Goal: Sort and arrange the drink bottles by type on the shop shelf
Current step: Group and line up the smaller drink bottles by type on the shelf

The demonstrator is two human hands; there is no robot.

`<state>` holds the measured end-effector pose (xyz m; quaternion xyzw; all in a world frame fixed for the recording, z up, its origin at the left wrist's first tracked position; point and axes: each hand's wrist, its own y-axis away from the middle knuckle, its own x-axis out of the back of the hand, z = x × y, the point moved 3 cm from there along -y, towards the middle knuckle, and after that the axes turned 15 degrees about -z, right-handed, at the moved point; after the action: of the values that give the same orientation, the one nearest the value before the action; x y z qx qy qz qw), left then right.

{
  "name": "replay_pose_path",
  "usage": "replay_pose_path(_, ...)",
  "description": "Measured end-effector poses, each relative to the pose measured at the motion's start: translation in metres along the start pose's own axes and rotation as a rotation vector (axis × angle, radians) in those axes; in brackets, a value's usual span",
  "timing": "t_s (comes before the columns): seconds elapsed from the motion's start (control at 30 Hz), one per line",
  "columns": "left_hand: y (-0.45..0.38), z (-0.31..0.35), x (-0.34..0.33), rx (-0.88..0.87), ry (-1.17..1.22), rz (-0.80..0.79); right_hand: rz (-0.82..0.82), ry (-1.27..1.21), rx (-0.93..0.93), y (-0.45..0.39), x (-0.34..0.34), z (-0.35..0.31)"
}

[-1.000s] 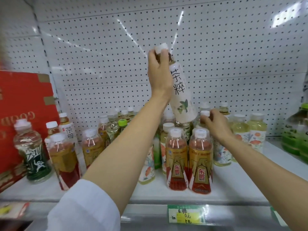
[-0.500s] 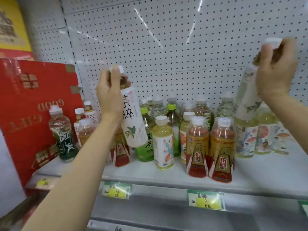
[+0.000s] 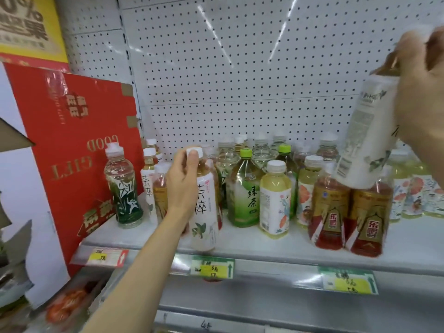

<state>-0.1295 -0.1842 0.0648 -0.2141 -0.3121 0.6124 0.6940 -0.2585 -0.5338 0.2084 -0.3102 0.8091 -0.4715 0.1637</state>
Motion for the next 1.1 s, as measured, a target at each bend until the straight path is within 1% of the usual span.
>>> replay_pose_path(0.03,-0.001,0.001,0.007,-0.014,-0.010,-0.003,-0.038,0.025,-0.002,0.008,-0.015,-0.011)
replay_pose_path(0.07,-0.003,0.000,0.014,-0.025,-0.008,-0.007,-0.039,0.056,0.040,0.017,-0.028,-0.025)
replay_pose_path(0.17,-0.004,-0.008,0.027,-0.032,-0.001,-0.022,-0.089,-0.050,0.124,0.048,-0.061,-0.065)
replay_pose_path(0.3,0.000,-0.011,0.025,-0.033,-0.015,-0.043,-0.217,0.006,0.056,0.087,-0.115,-0.072)
replay_pose_path(0.37,0.002,-0.015,0.024,-0.040,-0.008,-0.047,-0.284,0.005,0.005,0.108,-0.140,-0.059)
replay_pose_path(0.43,0.001,-0.018,0.029,-0.059,0.012,-0.037,-0.318,-0.007,-0.067,0.125,-0.161,-0.040)
replay_pose_path(0.53,-0.002,-0.021,0.045,-0.084,0.058,-0.004,-0.316,-0.003,-0.128,0.146,-0.187,-0.019)
replay_pose_path(0.67,-0.007,-0.015,0.073,-0.128,0.084,0.032,-0.261,0.003,-0.161,0.160,-0.210,-0.005)
replay_pose_path(0.77,-0.007,-0.010,0.095,-0.144,0.185,0.066,-0.228,-0.004,-0.166,0.167,-0.226,0.002)
replay_pose_path(0.93,-0.004,-0.016,0.141,-0.188,0.107,0.145,-0.264,-0.004,-0.139,0.180,-0.253,0.003)
replay_pose_path(1.1,0.003,-0.031,0.174,-0.126,0.020,0.231,-0.289,0.011,-0.141,0.178,-0.262,0.003)
